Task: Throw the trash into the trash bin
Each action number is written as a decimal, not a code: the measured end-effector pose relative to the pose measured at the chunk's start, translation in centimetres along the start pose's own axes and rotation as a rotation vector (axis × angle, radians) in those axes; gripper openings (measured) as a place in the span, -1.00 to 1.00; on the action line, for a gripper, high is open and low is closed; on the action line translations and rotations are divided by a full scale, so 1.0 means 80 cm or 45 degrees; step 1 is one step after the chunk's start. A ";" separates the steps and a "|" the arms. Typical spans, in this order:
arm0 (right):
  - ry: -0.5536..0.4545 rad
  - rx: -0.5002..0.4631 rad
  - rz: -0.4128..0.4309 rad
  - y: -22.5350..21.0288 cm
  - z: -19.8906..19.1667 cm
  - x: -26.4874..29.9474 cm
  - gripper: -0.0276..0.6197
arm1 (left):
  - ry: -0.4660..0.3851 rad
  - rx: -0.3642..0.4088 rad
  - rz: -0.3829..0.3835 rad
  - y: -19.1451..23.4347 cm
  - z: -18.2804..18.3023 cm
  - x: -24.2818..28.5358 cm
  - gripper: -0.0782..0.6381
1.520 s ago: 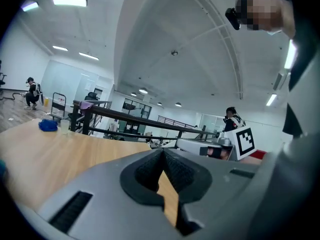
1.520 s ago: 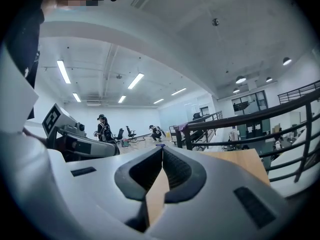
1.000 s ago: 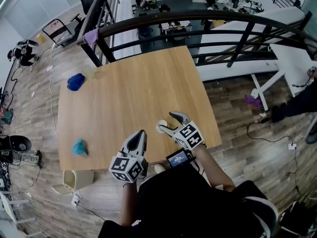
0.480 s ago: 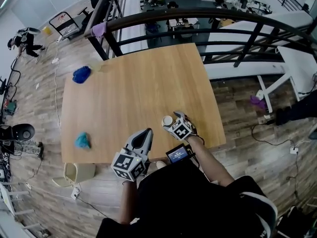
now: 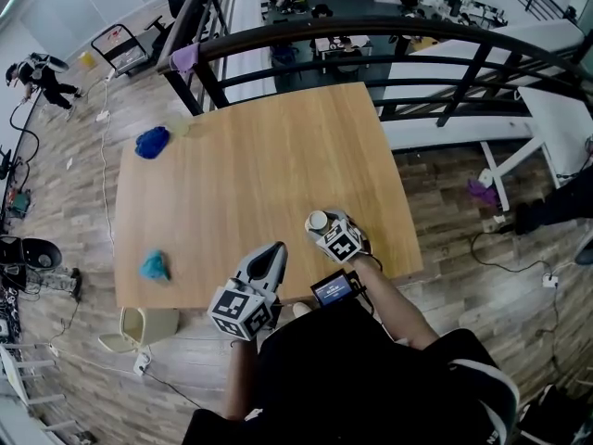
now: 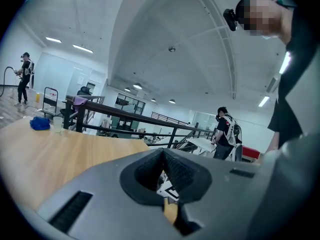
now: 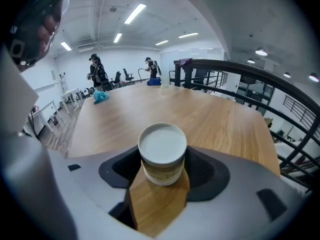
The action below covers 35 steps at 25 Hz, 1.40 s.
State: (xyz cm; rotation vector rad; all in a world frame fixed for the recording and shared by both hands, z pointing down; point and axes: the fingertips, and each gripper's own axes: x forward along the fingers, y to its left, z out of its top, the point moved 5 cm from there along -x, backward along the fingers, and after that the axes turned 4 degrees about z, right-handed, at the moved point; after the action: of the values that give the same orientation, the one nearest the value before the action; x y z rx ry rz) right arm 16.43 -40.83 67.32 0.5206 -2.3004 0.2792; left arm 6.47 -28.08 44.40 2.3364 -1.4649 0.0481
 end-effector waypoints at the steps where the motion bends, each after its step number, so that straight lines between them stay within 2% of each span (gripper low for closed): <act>1: -0.012 -0.005 -0.003 -0.001 0.003 -0.003 -0.09 | 0.000 0.002 -0.001 0.000 0.000 0.001 -0.79; 4: -0.074 -0.009 -0.018 -0.007 0.021 -0.018 -0.09 | -0.013 0.008 -0.004 -0.001 0.001 0.005 -0.79; 6: -0.169 0.009 -0.042 -0.012 0.046 -0.038 -0.09 | -0.032 0.003 0.006 0.000 0.005 0.005 -0.79; 10: -0.499 0.039 -0.082 -0.003 0.124 -0.121 -0.09 | -0.072 0.001 0.061 0.002 0.018 -0.007 -0.79; 14: -0.868 0.012 -0.103 0.006 0.199 -0.224 -0.09 | -0.117 -0.008 0.111 0.009 0.028 -0.004 -0.79; 19: -1.120 -0.091 -0.126 0.022 0.238 -0.303 -0.09 | -0.163 0.043 0.132 0.010 0.037 0.005 -0.79; 22: -1.157 -0.151 -0.149 0.031 0.239 -0.320 -0.09 | -0.232 0.039 0.147 0.009 0.048 0.003 -0.79; 26: -1.137 -0.116 -0.132 0.033 0.225 -0.315 -0.09 | -0.341 -0.001 0.168 0.011 0.064 -0.002 -0.79; 31: -1.096 -0.130 -0.126 0.032 0.218 -0.310 -0.09 | -0.299 0.127 0.245 0.007 0.065 0.003 -0.79; 35: -1.082 -0.121 -0.123 0.031 0.213 -0.310 -0.09 | -0.344 0.143 0.227 -0.003 0.068 0.008 -0.79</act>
State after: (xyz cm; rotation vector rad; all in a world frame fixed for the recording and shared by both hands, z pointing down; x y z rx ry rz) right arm 20.44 -37.47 37.57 0.8073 -3.0654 -0.1380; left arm 6.05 -30.36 39.42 2.3658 -1.8426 -0.1470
